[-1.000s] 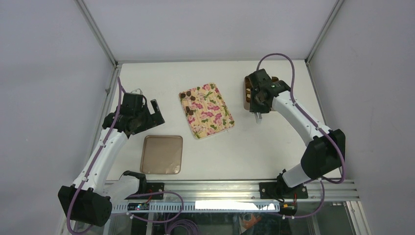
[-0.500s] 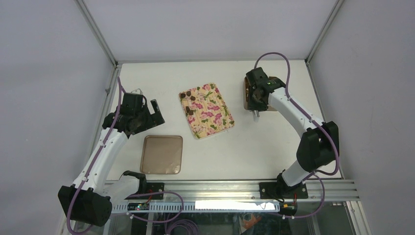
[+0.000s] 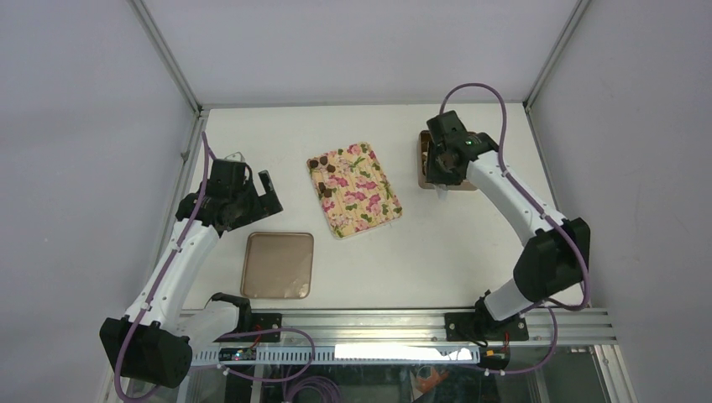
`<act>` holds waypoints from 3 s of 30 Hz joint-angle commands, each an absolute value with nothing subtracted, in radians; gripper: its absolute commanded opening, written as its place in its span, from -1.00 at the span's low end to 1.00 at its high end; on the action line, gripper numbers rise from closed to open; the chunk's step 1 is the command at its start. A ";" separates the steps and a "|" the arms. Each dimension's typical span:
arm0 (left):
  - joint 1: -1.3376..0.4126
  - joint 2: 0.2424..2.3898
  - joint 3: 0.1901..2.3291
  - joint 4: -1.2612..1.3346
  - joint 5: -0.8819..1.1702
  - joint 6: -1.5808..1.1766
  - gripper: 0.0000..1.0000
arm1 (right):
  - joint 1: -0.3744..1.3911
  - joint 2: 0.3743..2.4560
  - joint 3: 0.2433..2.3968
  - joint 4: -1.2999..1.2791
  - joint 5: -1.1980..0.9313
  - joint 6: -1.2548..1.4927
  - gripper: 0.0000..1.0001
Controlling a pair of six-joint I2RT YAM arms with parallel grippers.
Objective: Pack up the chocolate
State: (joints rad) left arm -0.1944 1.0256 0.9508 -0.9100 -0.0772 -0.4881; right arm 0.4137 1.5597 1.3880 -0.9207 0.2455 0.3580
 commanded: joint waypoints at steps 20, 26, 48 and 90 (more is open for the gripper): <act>-0.178 1.123 0.939 -0.883 -0.045 -0.507 0.98 | 0.094 1.181 0.969 -0.829 0.545 0.569 -0.21; -0.167 1.162 0.933 -0.900 -0.043 -0.529 0.98 | 0.062 1.260 0.866 -0.763 0.463 0.620 0.08; -0.138 1.112 1.377 -1.098 0.062 -0.555 0.98 | 0.772 1.297 1.158 -0.708 0.226 0.737 0.97; -0.135 1.079 1.606 -1.309 -0.073 -0.585 0.98 | 1.148 2.088 1.717 -0.820 0.275 0.858 -1.00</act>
State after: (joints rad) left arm -0.1482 1.0863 1.5822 -1.3369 -0.0921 -0.5880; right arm 1.1961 2.2204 1.7905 -0.8864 0.2695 0.9043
